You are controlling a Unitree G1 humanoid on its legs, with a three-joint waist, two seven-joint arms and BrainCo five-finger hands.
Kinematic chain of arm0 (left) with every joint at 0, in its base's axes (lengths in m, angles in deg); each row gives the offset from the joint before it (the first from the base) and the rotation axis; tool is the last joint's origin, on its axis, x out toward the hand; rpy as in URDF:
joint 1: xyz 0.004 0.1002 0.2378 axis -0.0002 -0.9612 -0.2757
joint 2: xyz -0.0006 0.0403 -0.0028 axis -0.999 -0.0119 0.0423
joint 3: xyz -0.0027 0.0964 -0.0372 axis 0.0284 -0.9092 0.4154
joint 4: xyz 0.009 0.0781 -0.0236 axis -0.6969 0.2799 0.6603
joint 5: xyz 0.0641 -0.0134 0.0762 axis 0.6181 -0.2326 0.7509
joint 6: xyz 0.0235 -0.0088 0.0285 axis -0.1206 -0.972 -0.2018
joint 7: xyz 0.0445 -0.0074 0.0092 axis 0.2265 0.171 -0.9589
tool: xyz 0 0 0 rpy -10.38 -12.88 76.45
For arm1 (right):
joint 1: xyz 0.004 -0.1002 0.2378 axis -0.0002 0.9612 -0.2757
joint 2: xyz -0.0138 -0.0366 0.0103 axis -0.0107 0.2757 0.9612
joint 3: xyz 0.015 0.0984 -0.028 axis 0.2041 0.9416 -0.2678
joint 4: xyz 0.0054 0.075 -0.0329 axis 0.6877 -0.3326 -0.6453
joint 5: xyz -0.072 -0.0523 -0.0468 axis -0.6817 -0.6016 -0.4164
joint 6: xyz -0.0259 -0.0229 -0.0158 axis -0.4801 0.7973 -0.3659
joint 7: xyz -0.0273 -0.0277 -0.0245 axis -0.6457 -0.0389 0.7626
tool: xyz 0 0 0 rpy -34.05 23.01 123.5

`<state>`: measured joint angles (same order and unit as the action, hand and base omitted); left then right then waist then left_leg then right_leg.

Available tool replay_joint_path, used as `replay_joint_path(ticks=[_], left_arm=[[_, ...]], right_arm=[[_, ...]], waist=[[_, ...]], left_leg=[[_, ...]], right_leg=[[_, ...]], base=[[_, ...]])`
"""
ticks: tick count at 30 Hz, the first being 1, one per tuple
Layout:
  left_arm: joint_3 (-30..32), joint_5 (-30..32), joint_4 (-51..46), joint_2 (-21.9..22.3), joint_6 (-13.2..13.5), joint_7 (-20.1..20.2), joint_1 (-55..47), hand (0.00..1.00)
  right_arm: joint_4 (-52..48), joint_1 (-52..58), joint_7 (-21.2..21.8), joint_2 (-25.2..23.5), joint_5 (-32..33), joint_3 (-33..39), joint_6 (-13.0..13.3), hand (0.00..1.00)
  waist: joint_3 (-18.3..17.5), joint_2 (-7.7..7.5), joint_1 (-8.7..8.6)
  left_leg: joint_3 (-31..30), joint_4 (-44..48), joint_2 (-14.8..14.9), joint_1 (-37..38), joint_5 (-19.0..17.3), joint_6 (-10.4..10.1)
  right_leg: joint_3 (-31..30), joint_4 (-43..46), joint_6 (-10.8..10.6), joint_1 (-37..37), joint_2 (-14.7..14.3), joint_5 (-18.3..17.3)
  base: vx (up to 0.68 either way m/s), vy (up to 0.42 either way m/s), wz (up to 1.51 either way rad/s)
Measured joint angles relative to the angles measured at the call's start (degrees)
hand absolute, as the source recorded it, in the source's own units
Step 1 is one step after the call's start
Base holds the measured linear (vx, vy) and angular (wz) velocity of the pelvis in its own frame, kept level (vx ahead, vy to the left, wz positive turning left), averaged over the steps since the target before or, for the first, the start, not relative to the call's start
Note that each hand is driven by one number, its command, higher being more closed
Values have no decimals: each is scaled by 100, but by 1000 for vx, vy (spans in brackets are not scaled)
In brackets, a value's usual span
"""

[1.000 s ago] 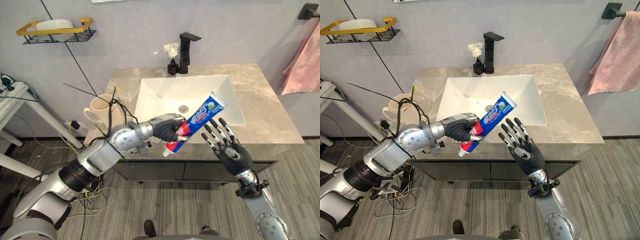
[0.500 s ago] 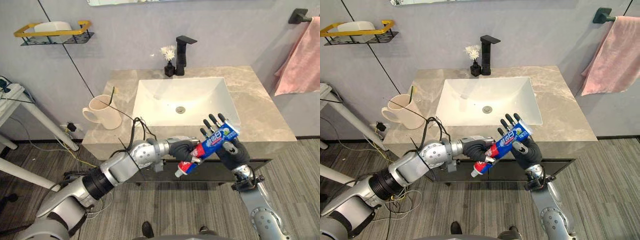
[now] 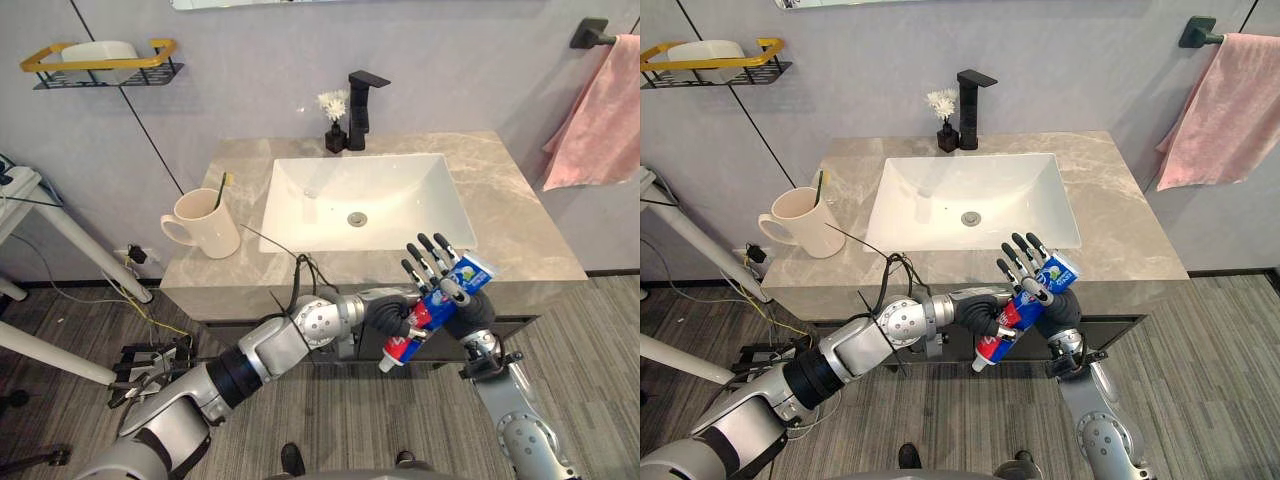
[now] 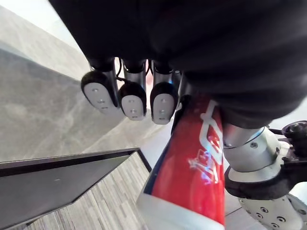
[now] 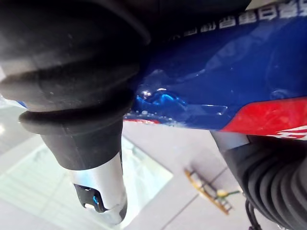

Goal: Organize washtable

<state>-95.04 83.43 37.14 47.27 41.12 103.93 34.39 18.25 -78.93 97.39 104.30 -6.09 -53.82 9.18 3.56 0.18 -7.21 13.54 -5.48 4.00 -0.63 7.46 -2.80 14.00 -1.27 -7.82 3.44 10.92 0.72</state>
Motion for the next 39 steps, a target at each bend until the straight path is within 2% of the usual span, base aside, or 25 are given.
replay_joint_path(ticks=[12,13,22,27,29,32,34,36,39], left_arm=[[-7,208,239,160,35,-110,5,100],[8,209,239,160,35,-110,8,0],[483,106,128,144,23,-116,40,0],[953,-281,21,15,-49,-129,37,0],[1274,-550,-214,-153,-69,-180,-24,0],[1951,-1054,-814,-491,-64,-294,-381,0],[2553,-1430,-1254,-773,-51,-361,-1099,0],[3014,-1794,-1547,-919,-56,-451,-1878,0],[3621,-2311,-1984,-946,-71,-490,-3040,0]], right_arm=[[-1,-14,-14,-9,11,-5,1,100],[0,-31,-14,-12,11,-5,1,100],[17,-386,-14,-208,7,41,21,100],[235,-799,-7,-180,5,238,5,100],[479,-1078,-20,55,-15,369,-13,100],[890,-1615,-85,889,-54,707,-111,100],[1283,-2321,-226,1558,-55,887,-117,100],[1532,-2911,-280,1967,-59,1001,-101,100],[1805,-3717,-418,2512,-157,1006,51,100]], waist=[[-74,-112,19],[-75,-111,23],[-131,-64,34],[-133,-61,185],[-133,-61,197],[-134,-60,302],[-135,-57,336],[-137,-61,365],[-139,-68,559]], left_leg=[[49,-1,2,0,19,11],[45,-2,2,-1,24,13],[-141,-3,-9,-63,93,33],[-264,-39,-19,-72,139,43],[-347,-40,-30,-89,157,35],[-468,-40,-42,-136,176,18],[-557,-41,-50,-174,195,8],[-635,-40,-67,-181,195,7],[-774,-40,-95,-289,204,1]], right_leg=[[-40,2,-1,-44,7,17],[-36,3,-1,-43,8,17],[148,5,0,24,4,15],[270,15,33,89,5,-7],[350,13,34,127,7,-9],[481,13,34,154,6,-8],[572,6,33,179,0,-7],[664,-22,17,244,-3,-7],[817,-76,-9,259,-9,5]], base=[[-10,3,-2],[0,0,0],[-13,2,10],[-40,5,13],[-40,8,22],[-31,9,21],[-11,0,20],[15,-5,21],[23,-6,24]])
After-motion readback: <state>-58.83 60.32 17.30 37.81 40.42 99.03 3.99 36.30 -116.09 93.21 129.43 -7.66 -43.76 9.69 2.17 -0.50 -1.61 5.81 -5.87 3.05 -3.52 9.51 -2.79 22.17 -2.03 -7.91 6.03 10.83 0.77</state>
